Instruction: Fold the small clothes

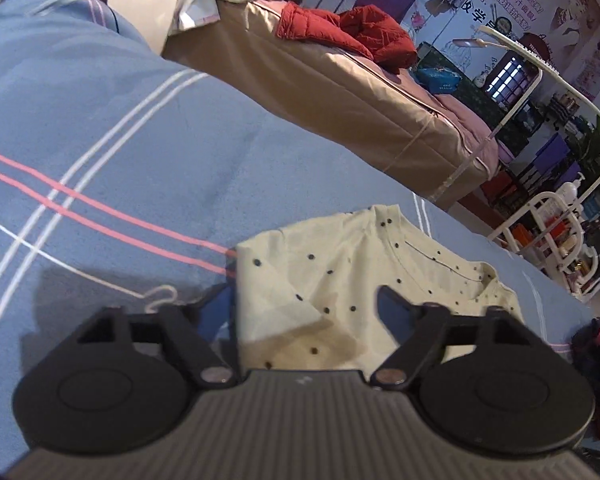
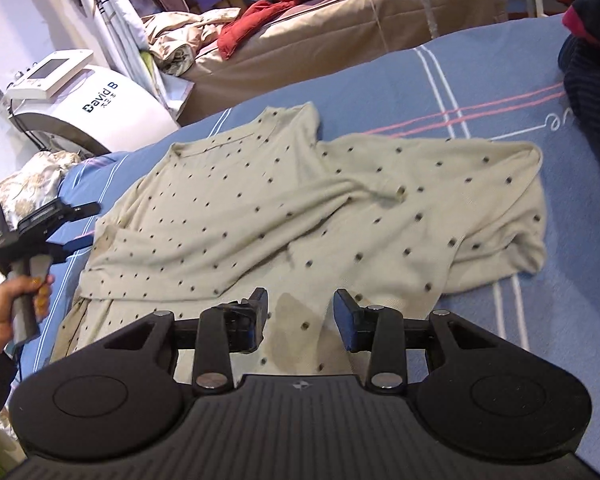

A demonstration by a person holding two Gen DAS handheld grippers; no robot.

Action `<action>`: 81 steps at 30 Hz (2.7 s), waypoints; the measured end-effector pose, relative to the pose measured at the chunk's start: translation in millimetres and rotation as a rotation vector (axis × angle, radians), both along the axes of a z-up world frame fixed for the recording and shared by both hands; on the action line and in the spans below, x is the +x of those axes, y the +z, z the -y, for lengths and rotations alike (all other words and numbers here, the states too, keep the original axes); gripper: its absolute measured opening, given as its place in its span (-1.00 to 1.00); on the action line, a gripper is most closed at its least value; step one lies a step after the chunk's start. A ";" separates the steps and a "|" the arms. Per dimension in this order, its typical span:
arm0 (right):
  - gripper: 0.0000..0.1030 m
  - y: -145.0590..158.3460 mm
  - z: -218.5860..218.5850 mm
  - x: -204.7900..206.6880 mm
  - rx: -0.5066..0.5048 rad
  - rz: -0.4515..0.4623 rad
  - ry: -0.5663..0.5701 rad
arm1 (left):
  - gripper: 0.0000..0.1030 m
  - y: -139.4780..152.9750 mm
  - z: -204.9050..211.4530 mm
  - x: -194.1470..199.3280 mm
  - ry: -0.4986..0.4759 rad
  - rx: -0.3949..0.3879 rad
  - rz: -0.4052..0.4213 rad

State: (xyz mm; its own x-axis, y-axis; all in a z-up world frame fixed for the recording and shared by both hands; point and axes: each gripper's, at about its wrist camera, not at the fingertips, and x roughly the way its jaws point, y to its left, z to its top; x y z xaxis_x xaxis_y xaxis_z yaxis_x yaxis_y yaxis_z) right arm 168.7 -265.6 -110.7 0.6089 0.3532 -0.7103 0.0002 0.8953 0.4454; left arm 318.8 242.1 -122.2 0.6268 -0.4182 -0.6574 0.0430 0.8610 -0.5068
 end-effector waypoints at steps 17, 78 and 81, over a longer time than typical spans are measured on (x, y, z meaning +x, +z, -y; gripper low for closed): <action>0.26 -3.8 0.3 -7.6 0.071 -0.017 -0.047 | -0.86 19.2 -2.8 71.6 0.057 0.437 0.052; 0.47 -19.9 57.4 -136.5 -0.004 0.033 -0.195 | 0.37 0.8 255.9 -187.2 -0.695 0.193 0.109; 0.49 -21.0 60.8 -136.6 0.021 0.040 -0.206 | 0.24 -7.3 268.2 -183.8 -0.683 0.239 0.082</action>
